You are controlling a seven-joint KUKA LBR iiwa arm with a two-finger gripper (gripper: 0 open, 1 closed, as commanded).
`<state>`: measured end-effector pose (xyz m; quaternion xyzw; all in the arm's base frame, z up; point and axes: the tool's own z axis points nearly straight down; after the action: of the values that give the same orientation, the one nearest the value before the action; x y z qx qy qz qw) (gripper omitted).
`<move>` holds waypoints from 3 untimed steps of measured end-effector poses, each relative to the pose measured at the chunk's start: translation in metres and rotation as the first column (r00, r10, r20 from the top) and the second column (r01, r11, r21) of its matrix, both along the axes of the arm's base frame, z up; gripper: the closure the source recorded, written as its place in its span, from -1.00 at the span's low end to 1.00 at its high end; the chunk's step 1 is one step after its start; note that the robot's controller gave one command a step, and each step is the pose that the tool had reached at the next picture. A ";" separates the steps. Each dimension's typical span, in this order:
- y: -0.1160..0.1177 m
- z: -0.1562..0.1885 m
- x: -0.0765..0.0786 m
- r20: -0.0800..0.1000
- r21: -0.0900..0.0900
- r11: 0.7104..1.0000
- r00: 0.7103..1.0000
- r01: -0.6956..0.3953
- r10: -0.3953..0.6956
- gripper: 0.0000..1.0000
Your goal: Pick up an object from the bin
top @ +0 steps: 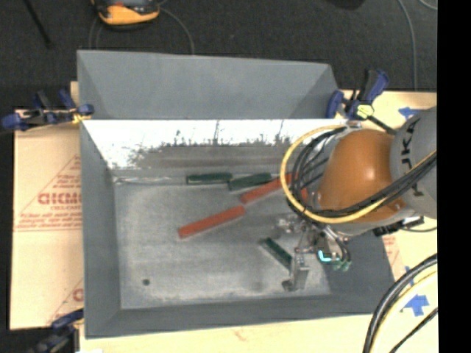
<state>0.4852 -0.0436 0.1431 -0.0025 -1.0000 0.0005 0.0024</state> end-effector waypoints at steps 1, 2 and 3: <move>0.000 0.003 0.002 0.007 -0.001 1.000 1.000 -0.001 0.001 -1.00; -0.008 -0.069 0.084 0.008 0.003 0.981 0.981 0.196 -0.196 1.00; -0.008 -0.069 0.084 0.009 0.002 0.981 0.981 0.195 -0.195 1.00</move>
Offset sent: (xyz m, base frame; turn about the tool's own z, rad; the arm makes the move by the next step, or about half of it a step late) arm 0.0817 -0.0071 -0.0731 0.2008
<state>0.5694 -0.0513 0.0741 -0.1004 -0.9949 -0.0006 -0.0020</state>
